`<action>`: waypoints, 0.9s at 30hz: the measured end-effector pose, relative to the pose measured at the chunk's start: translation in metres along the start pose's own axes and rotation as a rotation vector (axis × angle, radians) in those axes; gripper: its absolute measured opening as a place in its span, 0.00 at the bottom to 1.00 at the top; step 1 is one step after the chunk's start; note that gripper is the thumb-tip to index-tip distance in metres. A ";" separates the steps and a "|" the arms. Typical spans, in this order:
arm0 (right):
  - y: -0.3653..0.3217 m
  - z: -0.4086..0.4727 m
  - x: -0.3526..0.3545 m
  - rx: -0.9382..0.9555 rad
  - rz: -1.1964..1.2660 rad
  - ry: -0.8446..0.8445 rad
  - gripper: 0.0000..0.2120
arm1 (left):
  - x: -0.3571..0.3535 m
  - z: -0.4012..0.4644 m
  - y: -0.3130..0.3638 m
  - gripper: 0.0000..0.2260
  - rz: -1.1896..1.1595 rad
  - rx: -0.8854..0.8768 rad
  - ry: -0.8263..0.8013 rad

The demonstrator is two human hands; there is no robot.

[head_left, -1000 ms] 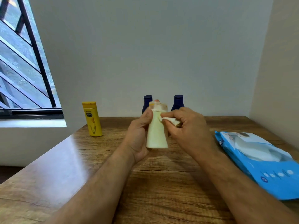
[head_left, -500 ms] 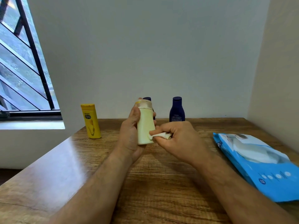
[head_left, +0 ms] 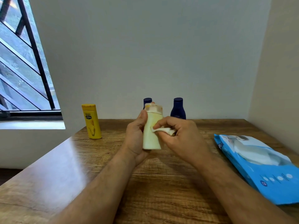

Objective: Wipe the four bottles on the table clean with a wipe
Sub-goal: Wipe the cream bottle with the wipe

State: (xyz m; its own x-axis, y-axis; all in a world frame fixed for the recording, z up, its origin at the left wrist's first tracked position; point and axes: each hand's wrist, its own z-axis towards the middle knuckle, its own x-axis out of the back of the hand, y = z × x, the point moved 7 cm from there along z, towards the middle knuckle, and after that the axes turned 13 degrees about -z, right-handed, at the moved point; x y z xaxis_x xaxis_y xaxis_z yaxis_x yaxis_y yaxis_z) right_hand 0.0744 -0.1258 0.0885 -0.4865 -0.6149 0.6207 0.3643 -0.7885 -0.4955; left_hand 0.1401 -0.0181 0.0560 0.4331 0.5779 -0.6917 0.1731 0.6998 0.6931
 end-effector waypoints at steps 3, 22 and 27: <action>-0.005 -0.002 -0.016 0.036 0.016 -0.158 0.08 | 0.007 0.003 0.011 0.30 -0.099 -0.077 0.063; -0.017 0.000 -0.012 0.086 0.080 -0.186 0.13 | -0.001 -0.002 0.007 0.26 -0.155 0.014 0.059; -0.009 0.000 -0.001 0.068 0.038 -0.051 0.10 | -0.003 -0.004 0.002 0.25 -0.121 0.022 0.027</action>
State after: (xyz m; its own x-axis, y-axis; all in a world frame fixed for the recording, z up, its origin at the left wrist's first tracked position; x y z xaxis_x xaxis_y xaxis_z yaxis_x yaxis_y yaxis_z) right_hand 0.0718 -0.1184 0.0921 -0.4303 -0.6433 0.6332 0.4356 -0.7624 -0.4785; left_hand 0.1353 -0.0167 0.0588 0.3842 0.5013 -0.7753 0.2422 0.7556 0.6086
